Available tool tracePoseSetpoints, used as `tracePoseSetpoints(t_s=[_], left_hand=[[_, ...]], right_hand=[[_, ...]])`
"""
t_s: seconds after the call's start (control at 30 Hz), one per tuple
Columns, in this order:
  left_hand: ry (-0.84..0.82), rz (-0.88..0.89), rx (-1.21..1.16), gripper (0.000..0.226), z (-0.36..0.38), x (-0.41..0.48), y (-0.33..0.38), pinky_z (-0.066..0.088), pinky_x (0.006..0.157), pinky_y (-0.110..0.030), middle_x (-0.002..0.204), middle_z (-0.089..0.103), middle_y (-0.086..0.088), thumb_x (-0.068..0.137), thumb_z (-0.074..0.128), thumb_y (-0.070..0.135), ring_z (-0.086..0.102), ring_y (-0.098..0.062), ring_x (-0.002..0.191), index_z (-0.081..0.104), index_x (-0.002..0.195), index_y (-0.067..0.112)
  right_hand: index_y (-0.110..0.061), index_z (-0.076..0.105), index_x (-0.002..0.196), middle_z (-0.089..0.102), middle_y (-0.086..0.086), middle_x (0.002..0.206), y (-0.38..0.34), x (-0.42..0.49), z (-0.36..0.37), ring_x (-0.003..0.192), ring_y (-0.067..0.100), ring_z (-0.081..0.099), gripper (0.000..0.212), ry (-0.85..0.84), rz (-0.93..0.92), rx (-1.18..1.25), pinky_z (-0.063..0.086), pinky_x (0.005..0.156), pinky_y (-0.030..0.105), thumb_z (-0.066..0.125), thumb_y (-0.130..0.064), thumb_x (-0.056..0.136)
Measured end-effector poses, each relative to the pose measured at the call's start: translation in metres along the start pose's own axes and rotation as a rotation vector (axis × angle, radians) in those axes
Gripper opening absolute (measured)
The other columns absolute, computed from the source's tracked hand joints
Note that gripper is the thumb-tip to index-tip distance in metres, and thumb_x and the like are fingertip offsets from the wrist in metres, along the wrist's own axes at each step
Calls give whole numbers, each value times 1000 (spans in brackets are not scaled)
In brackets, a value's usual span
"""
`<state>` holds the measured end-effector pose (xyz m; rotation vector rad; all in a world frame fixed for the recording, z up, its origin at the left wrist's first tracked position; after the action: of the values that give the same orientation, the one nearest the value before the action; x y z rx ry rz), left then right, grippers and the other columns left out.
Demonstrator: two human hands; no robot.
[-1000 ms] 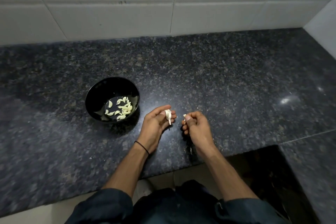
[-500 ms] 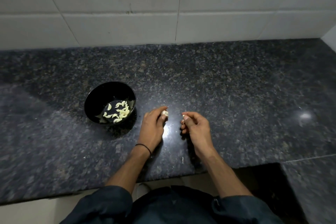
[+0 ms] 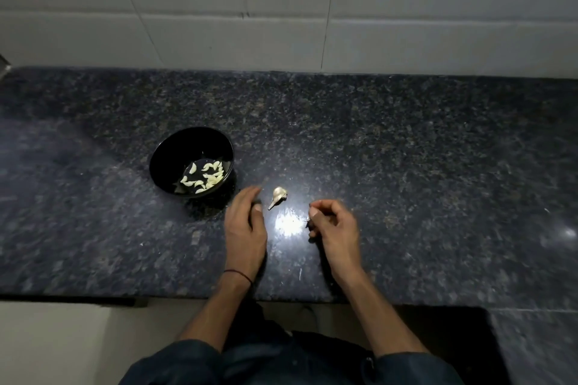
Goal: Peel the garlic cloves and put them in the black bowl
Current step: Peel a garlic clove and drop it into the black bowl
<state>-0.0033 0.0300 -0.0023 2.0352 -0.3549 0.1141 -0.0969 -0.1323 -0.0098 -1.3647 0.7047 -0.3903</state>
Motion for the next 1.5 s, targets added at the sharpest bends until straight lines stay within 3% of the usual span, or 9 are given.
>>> tracePoseSetpoints(t_s=[0.07, 0.27, 0.57, 0.7, 0.9, 1.03, 1.23, 1.37, 1.5], left_hand=[[26, 59, 50, 30, -5, -16, 9, 38, 103, -25, 124, 61, -5, 95, 49, 8, 53, -23, 116, 66, 119, 7], [-152, 166, 40, 24, 12, -31, 31, 40, 96, -19, 114, 64, 7, 94, 62, 5, 54, -11, 107, 69, 114, 15], [-272, -192, -362, 6, 30, -26, 22, 53, 83, -25, 92, 75, 0, 93, 68, 10, 69, -10, 88, 74, 96, 10], [-286, -267, -407, 9, 29, -23, 18, 55, 82, -39, 84, 73, -7, 95, 66, 13, 66, -15, 81, 72, 89, 9], [-322, -306, -394, 12, 30, -19, 17, 54, 81, -34, 81, 75, -7, 95, 65, 12, 68, -14, 79, 72, 86, 6], [-392, -382, -421, 16, 31, -16, 14, 54, 81, -36, 80, 74, -7, 95, 63, 14, 68, -15, 77, 70, 85, 4], [-456, -450, -414, 17, 32, -6, 23, 46, 58, -12, 70, 65, -8, 97, 59, 5, 59, -1, 55, 66, 88, -7], [-455, -472, -431, 20, 34, -3, 21, 45, 56, -12, 72, 67, -12, 96, 62, 7, 60, -3, 54, 67, 91, -12], [-427, -494, -488, 15, 33, -4, 20, 47, 59, -15, 74, 71, -8, 96, 63, 6, 64, -6, 60, 70, 107, -1]], right_hand=[[-9, 68, 98, 66, 7, 76, 1, -3, -1, 60, 16, 57, 3, -17, -18, 6, 50, 53, 29, 67, -8, 95], [-3, 64, 97, 66, 12, 74, 4, 0, 1, 61, 21, 57, 7, -56, -12, 68, 50, 52, 29, 69, -3, 92], [7, 64, 93, 64, 16, 67, 2, -5, 1, 56, 22, 55, 6, -92, -22, 70, 51, 51, 29, 65, 1, 93], [4, 66, 91, 64, 18, 67, 2, -6, 0, 55, 22, 56, 6, -113, -20, 57, 50, 52, 27, 65, -1, 94], [0, 69, 93, 66, 15, 71, 4, -6, 3, 59, 22, 55, 9, -158, -22, 17, 51, 56, 28, 61, -4, 97], [-5, 69, 96, 69, 17, 78, 6, -7, 2, 63, 21, 57, 13, -191, -39, -13, 51, 60, 29, 57, -5, 100], [-12, 70, 100, 68, 7, 78, 9, -9, 1, 65, 18, 58, 15, -236, -88, -108, 51, 62, 29, 56, -8, 102], [-14, 70, 100, 70, 8, 79, 9, -9, 0, 64, 16, 59, 13, -229, -105, -143, 51, 62, 30, 57, -14, 102], [-12, 69, 99, 69, 6, 76, 8, -10, 1, 63, 16, 58, 13, -203, -94, -117, 51, 60, 29, 57, -12, 102]])
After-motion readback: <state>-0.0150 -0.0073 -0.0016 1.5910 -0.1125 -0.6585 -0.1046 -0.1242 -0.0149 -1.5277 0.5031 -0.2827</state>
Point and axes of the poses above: each hand's wrist, its own x-axis towards the middle knuckle, its own z-axis out of the palm, y = z × x, the point moved 5 cm from there along x, towards the middle knuckle
